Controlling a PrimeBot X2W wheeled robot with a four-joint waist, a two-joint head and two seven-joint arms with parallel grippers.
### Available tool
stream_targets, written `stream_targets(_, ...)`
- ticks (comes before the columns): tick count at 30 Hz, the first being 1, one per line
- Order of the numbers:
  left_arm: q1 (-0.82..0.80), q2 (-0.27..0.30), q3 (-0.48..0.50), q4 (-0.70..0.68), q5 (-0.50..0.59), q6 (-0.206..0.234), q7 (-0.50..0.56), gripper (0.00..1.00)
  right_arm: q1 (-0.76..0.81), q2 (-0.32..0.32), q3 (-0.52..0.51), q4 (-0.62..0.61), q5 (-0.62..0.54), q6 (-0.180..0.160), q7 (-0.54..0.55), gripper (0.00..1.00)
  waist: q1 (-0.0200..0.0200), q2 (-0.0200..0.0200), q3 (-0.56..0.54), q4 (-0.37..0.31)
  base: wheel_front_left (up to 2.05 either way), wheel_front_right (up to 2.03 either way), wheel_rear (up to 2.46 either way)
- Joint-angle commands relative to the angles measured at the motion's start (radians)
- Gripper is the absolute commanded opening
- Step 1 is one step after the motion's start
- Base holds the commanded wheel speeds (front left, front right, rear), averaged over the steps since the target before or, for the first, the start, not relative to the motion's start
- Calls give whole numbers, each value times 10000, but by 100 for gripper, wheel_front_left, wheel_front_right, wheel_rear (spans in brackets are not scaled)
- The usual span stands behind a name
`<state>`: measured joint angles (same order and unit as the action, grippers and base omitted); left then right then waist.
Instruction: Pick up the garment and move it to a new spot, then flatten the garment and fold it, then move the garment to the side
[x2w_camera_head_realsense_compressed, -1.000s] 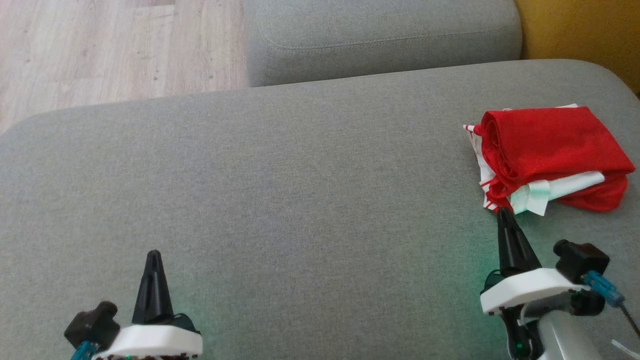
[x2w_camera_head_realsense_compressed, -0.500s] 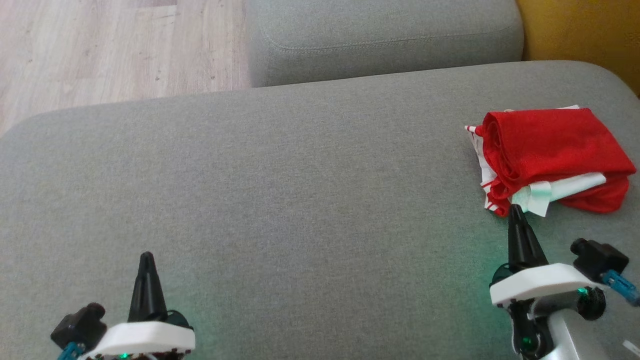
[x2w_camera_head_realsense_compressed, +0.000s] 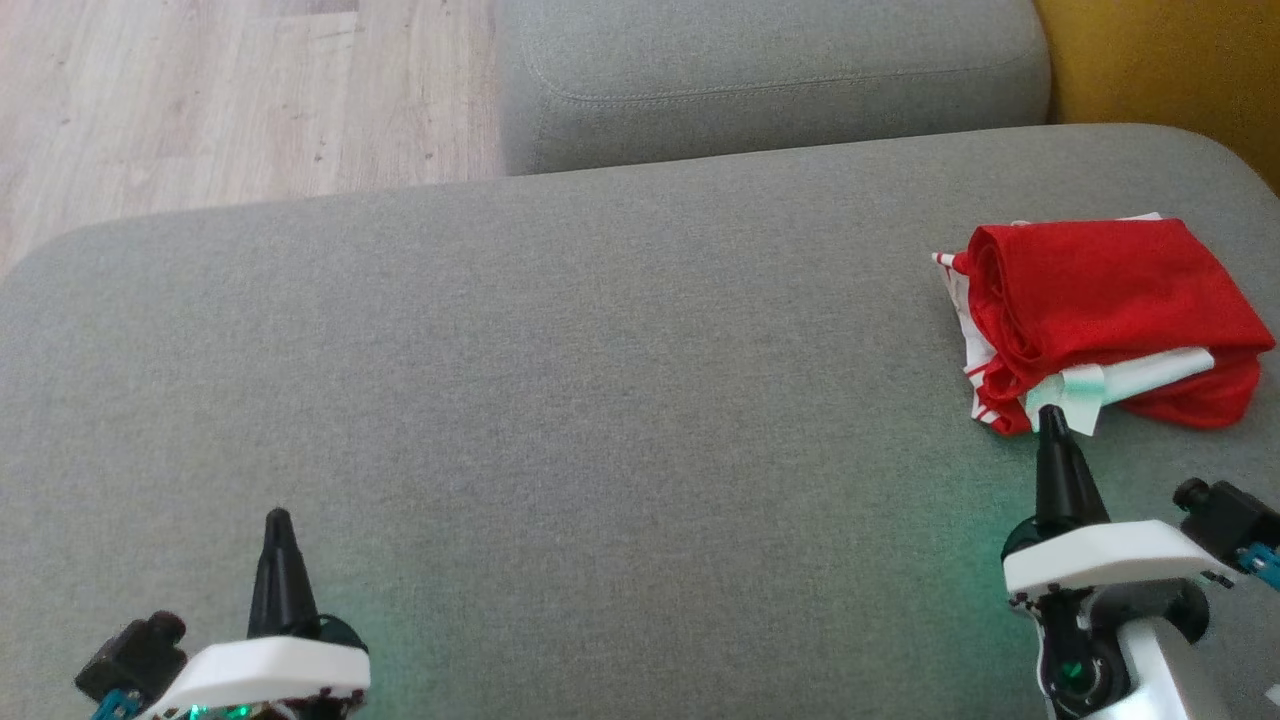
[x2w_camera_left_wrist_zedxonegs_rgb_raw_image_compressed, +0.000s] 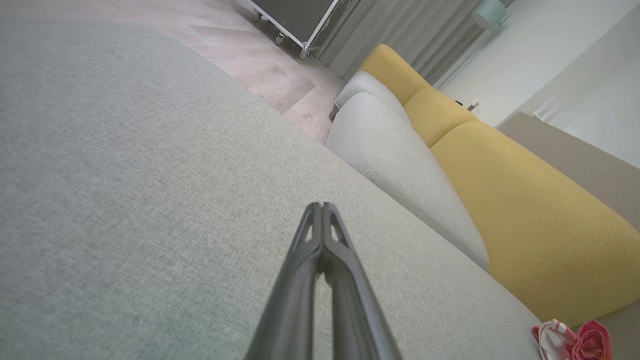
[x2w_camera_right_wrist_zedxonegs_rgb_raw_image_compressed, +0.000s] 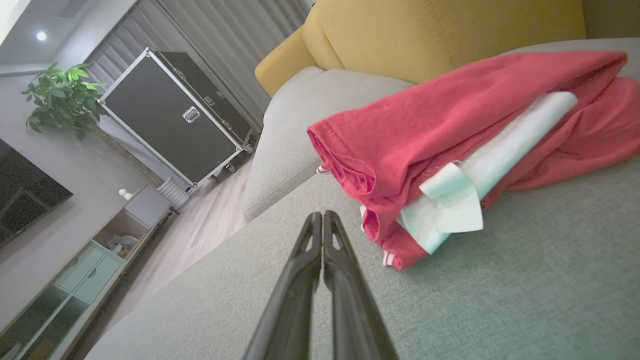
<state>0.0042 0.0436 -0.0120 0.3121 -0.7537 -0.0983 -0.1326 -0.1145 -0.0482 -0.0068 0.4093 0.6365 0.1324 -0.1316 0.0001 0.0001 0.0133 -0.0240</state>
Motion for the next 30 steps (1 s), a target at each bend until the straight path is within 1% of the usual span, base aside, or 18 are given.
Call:
stream_targets(1, -545, 29, 201, -371, -239, -67, 53, 0, -352, -33, 1, -402, 300, -6, 50, 0, -1, -1, -1, 4, 0, 0, 0)
stream_targets(30, -748, 42, 572, -474, -3147, -157, 895, 0, -206, -29, -375, -837, 3596, -10, 890, 0, -1, -1, -36, 87, 0, 0, 0)
